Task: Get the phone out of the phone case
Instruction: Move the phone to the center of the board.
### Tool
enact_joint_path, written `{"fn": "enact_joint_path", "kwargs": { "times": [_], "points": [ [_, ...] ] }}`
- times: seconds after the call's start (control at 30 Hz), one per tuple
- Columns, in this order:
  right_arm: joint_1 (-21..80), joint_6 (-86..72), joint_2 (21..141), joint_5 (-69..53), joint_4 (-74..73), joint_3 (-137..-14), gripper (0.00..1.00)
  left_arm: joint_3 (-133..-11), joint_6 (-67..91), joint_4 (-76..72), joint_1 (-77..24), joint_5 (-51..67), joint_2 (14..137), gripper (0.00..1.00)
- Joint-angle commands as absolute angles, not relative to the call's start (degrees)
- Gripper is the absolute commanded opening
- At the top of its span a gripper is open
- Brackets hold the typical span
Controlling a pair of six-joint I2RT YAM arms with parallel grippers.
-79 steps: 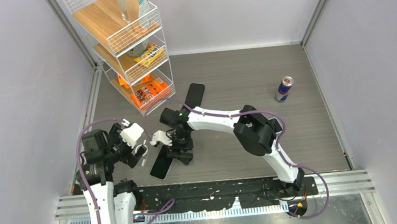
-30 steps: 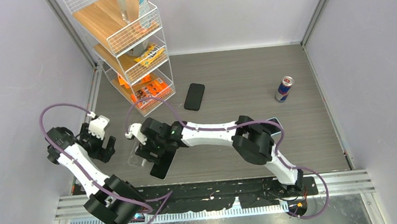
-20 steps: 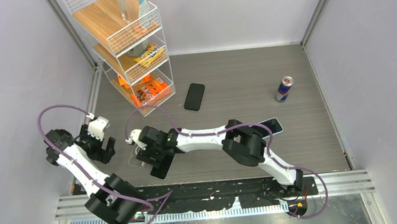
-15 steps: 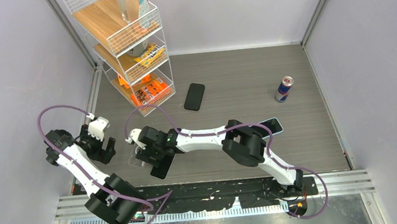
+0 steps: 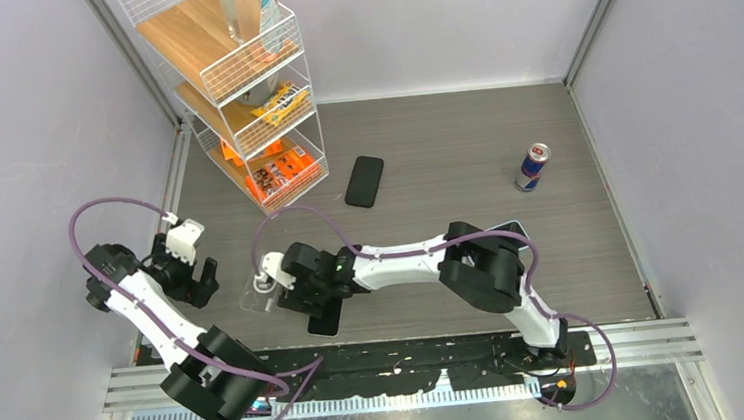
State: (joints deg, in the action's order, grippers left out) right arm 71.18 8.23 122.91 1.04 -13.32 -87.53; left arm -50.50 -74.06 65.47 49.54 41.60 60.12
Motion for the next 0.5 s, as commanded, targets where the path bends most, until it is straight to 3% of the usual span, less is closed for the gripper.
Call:
{"fn": "enact_joint_path", "kwargs": {
  "times": [0.0,0.47],
  "points": [
    [69.73,13.96,117.25,0.87,-18.67,-82.72,0.73,-52.46,-75.56,67.10,50.03,44.06,58.60,0.89],
    [58.82,23.37,104.18,-1.77,-23.09,-65.50,0.70,-52.32,-75.75,68.63,50.03,47.14,57.15,0.89]
  ]
}}
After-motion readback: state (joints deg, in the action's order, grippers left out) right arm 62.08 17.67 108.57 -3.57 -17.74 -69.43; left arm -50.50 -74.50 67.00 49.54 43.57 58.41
